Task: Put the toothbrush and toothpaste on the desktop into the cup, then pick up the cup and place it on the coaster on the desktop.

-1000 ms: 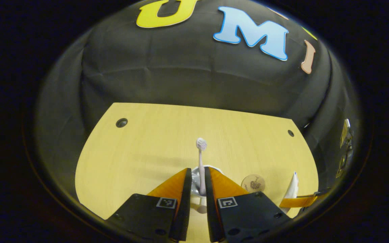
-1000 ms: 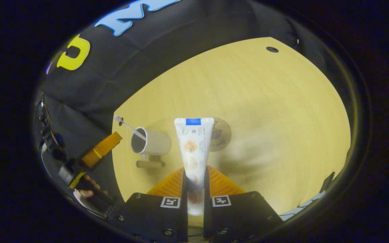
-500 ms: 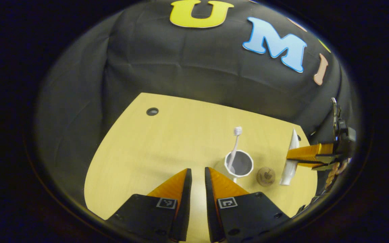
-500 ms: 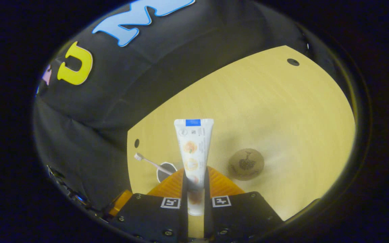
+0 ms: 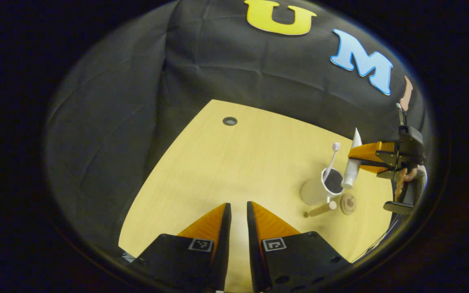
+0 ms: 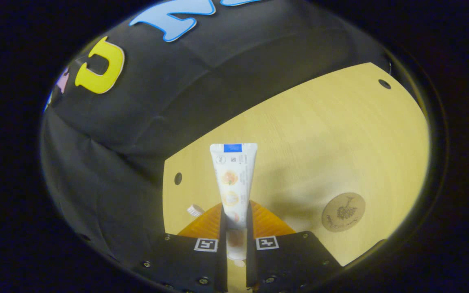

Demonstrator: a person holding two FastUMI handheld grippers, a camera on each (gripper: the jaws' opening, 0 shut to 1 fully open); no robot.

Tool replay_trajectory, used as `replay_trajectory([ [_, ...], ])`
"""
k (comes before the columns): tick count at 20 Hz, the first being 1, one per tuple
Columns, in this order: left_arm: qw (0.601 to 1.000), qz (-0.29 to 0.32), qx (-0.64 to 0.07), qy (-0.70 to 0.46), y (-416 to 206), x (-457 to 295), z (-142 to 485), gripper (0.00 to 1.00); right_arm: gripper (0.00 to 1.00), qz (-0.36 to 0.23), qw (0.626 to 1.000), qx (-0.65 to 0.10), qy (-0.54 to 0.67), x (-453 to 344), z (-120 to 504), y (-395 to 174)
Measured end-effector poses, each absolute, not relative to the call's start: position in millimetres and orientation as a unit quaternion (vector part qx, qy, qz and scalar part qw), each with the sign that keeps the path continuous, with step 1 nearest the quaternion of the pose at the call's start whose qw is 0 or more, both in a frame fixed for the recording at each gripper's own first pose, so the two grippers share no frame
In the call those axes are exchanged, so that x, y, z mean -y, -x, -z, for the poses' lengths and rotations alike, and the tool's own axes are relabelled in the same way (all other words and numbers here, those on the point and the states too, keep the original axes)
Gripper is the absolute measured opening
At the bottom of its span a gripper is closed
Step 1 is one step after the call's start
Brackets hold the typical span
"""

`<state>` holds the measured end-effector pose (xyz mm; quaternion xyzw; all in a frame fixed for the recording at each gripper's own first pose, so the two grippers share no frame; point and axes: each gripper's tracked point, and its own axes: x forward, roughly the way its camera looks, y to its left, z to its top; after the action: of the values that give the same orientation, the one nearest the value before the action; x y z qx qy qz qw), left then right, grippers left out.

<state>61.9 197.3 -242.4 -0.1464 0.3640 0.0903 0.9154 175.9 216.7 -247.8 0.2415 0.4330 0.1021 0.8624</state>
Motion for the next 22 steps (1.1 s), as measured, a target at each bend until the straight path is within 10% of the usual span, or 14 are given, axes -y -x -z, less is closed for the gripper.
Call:
replay_trajectory([
  [14, 0.911, -0.059, -0.376, 0.156, -68, -177, 244, 0.3, 0.19, -0.154, 0.955, -0.25, -0.033, -236, 260, -171],
  [20, 0.914, -0.04, -0.375, 0.151, -97, -146, 239, 0.41, 0.35, -0.175, 0.95, -0.26, -0.013, -238, 269, -150],
  [22, 0.913, -0.034, -0.376, 0.152, -105, -138, 241, 0.43, 0.74, -0.177, 0.948, -0.264, -0.012, -236, 268, -141],
])
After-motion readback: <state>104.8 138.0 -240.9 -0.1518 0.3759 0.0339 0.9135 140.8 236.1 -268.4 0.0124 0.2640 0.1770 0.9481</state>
